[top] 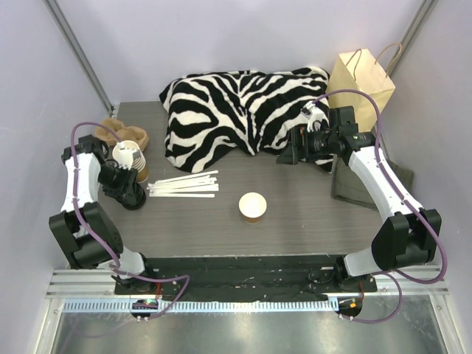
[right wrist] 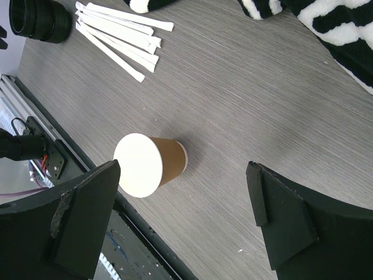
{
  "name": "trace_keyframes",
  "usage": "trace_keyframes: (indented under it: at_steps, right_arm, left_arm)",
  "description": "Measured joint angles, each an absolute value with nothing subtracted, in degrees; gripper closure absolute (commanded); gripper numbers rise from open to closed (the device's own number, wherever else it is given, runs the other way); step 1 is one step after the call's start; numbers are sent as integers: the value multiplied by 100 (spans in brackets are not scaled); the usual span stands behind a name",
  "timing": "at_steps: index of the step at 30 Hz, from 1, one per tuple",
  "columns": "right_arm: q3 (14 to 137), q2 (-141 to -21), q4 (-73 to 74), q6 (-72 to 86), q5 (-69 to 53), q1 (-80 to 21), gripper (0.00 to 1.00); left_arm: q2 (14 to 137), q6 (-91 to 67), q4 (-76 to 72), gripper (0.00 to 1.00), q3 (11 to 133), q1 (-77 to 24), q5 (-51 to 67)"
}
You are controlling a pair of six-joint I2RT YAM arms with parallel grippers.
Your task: Pack the takeout coffee
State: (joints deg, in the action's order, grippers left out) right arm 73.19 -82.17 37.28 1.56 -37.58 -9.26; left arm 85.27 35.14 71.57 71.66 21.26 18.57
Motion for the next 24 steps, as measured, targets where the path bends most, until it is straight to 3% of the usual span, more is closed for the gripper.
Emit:
trace_keyframes:
  at_steps: [14,24]
  right_arm:
    - [7341,-8355,3723,167,-3804,-926,0]
    - [7343,-8403,3693,187,-3811,-926,0]
  left_arm:
    - [9015,3514,6805,58,7371,2018,1796]
    - [9249,3511,6567,67,7378,1911,1789]
